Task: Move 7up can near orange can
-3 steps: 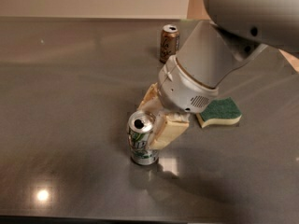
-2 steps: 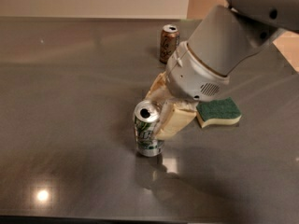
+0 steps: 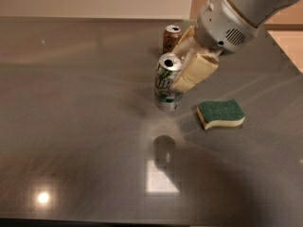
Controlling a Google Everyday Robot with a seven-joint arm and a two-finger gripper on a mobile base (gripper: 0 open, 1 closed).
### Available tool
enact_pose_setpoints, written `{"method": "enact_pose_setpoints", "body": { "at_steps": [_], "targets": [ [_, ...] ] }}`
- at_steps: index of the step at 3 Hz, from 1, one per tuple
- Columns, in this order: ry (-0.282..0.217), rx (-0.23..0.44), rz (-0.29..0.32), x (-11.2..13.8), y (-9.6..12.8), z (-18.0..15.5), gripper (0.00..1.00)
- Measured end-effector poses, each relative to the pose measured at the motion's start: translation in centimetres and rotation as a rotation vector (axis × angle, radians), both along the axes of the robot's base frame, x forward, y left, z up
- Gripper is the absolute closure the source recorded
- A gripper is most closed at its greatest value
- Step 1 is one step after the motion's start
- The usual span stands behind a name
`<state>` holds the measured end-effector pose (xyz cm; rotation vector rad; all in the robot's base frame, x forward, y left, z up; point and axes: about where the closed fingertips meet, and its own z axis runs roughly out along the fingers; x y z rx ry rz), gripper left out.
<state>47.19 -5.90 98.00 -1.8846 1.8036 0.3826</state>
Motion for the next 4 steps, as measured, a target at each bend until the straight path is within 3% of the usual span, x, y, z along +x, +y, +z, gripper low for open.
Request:
{"method": "enact_pose_setpoints", "body": {
  "at_steps": [1, 2, 4],
  "targets": [
    [-0.009, 0.036, -0.093, 5.7, -2.2, 1.5, 1.00],
    [0.007, 0.041, -0.165, 11.2, -4.1, 1.0, 1.00],
    [0.077, 0.012, -0.317, 19.8, -8.5, -3.7, 1.00]
  ]
}}
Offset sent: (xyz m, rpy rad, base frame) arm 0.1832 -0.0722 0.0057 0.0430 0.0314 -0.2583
